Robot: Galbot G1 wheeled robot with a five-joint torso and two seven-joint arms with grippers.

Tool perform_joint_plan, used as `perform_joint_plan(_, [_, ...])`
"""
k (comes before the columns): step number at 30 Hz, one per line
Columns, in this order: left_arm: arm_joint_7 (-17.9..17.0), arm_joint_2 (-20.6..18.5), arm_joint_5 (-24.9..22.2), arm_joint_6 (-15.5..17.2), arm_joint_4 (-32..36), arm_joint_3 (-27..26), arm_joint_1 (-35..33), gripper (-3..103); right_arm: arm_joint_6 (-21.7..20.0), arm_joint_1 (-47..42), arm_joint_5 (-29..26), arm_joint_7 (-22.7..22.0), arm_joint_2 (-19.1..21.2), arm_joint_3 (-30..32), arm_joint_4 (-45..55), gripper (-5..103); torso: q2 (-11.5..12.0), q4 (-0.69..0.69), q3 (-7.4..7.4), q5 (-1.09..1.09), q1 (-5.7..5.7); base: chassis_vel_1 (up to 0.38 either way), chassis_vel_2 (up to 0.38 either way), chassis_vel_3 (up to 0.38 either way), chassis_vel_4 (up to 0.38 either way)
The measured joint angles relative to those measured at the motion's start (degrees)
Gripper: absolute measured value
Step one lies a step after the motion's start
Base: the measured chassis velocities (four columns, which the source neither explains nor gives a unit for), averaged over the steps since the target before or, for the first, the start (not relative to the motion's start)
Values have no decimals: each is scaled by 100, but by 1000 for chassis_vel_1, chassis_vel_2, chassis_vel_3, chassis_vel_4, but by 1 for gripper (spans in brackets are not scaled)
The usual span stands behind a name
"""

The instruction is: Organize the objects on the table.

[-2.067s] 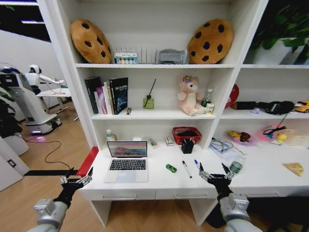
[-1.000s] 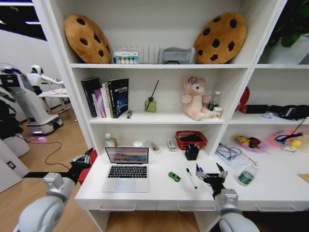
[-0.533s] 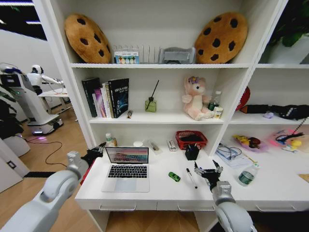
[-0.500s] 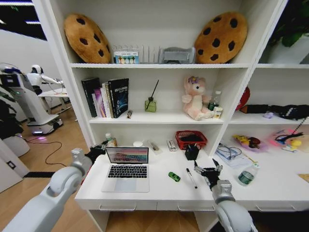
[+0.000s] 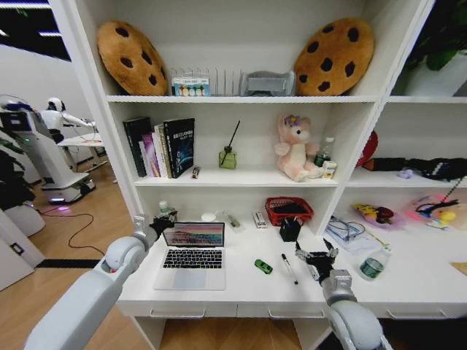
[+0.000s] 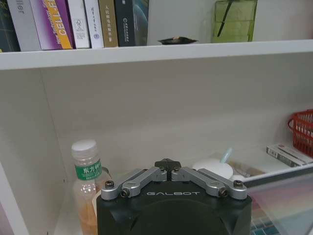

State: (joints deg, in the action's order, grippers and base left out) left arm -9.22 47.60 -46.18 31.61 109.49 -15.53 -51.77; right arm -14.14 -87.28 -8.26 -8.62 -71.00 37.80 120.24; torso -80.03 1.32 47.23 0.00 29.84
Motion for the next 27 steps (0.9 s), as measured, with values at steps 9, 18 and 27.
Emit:
perform_joint_plan(9, [390, -432, 162, 423, 357, -198, -456, 0, 23, -34, 28, -23, -21, 25, -27, 100, -1, -1, -1, -1, -1, 0, 0, 0, 0])
perform_joint_plan(18, [511, -731, 375, 599, 1134, -656, -1524, 0, 76, -54, 76, -26, -3, 0, -70, 100, -1, -2, 0, -2, -1, 0, 0, 0, 0])
perform_joint_plan(27, [-635, -604, 158, 1064, 1828, -633, -2348, 0, 166, -172, 273, -9, -181, -159, -73, 100, -1, -1, -1, 1, -1, 0, 0, 0, 0])
